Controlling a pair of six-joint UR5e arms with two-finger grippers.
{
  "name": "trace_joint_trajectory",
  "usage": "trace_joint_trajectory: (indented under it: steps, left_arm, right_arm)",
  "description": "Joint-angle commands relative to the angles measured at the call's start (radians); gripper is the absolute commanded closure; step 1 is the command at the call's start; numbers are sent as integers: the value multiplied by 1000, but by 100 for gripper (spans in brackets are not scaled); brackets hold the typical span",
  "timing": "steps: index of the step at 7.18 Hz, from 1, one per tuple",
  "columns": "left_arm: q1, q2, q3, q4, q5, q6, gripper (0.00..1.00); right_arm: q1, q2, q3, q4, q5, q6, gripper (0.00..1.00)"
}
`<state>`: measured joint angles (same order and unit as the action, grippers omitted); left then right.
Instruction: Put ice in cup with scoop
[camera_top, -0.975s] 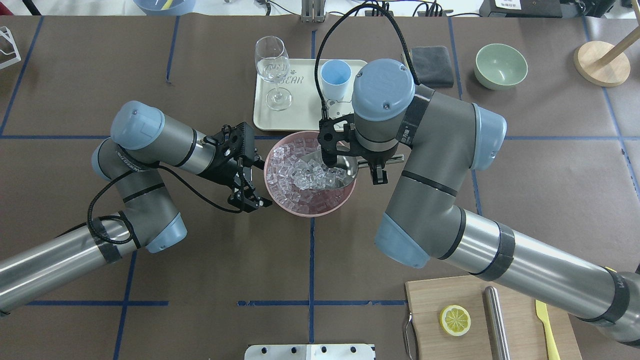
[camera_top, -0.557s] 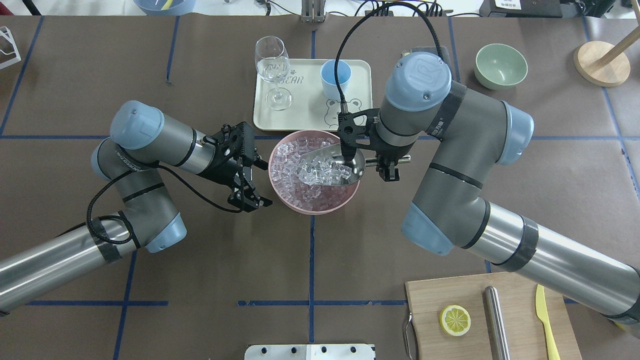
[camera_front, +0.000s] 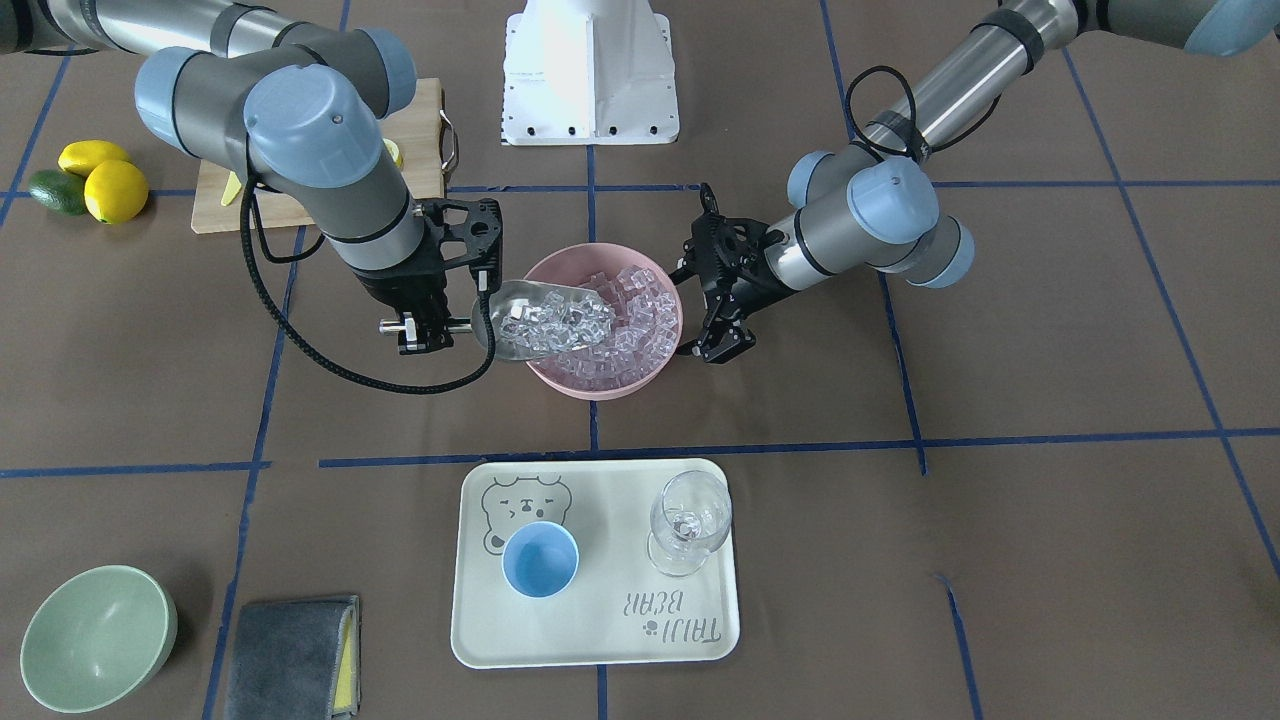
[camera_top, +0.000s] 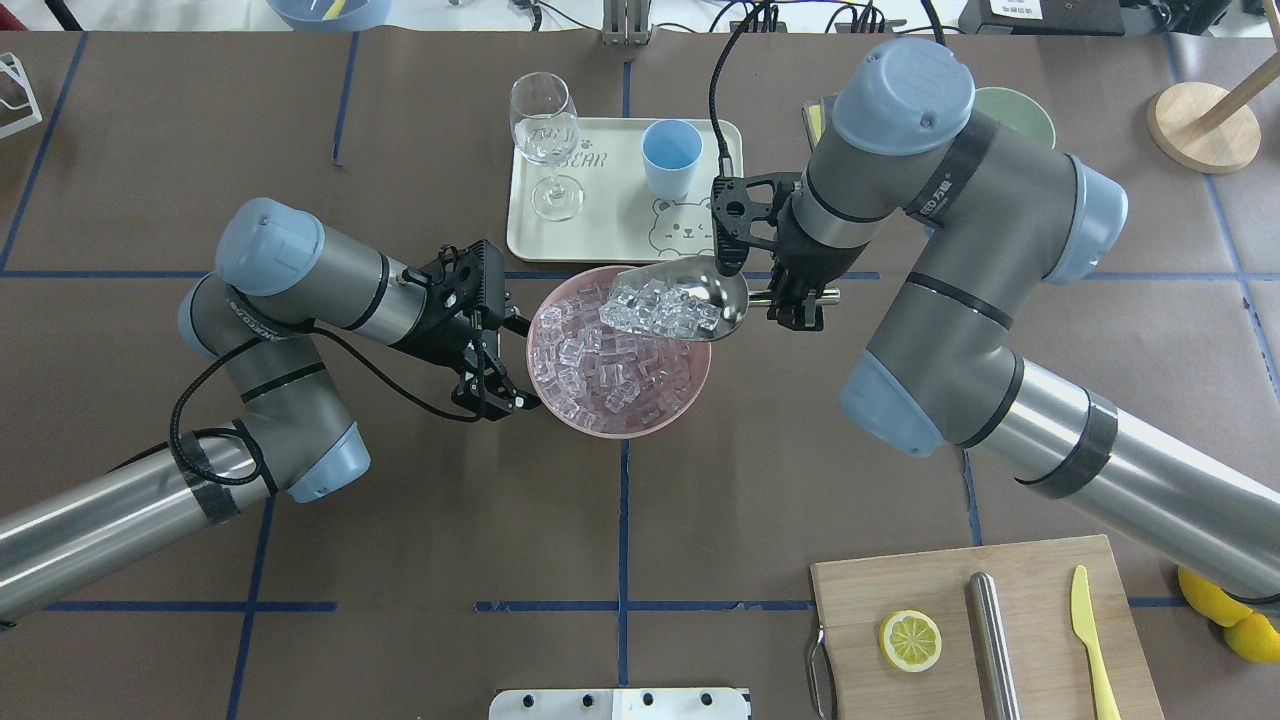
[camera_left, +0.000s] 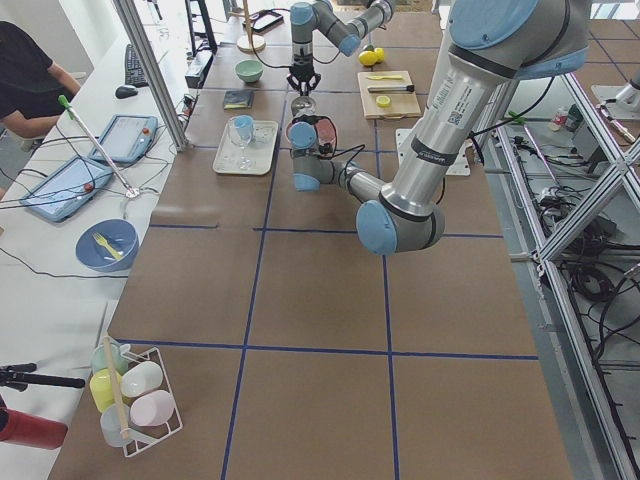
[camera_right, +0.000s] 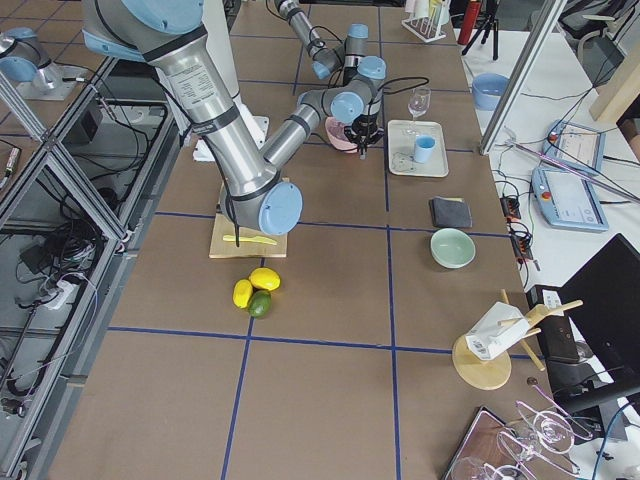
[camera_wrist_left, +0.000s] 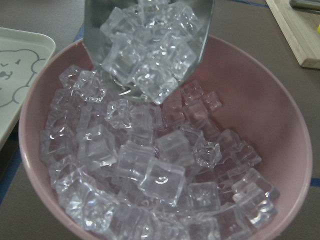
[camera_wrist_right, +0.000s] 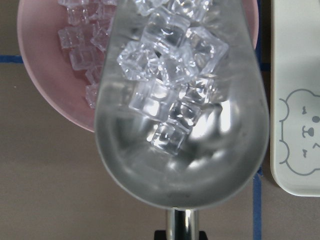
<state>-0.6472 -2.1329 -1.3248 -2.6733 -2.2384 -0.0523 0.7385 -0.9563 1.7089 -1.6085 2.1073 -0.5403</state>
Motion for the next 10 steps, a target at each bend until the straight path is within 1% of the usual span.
trace_joint_trajectory:
  steps: [1, 2, 3, 4, 6, 8, 9, 10]
  left_arm:
    - [-23, 4, -1, 7, -9, -1, 0]
    - [-41, 16, -19, 12, -7, -3, 0]
    - [-55, 56, -54, 19, -9, -3, 0]
    - [-71, 62, -63, 41, -9, -3, 0]
    - [-94, 64, -80, 110, -7, -3, 0]
    - [-123, 73, -140, 228, -1, -3, 0]
    - [-147, 94, -169, 260, 0, -3, 0]
    - [-182, 114, -178, 262, 0, -3, 0]
  right_arm:
    - [45, -2, -2, 31, 78, 0, 100]
    - [68, -21, -2, 70, 118, 2, 100]
    - [94, -28, -3, 93, 163, 2, 100]
    - [116, -39, -2, 120, 203, 3, 100]
    - [125, -48, -2, 150, 235, 6, 100]
    - [153, -45, -2, 151, 269, 31, 100]
    - [169, -44, 0, 151, 286, 34, 100]
    - [195, -38, 4, 151, 301, 61, 100]
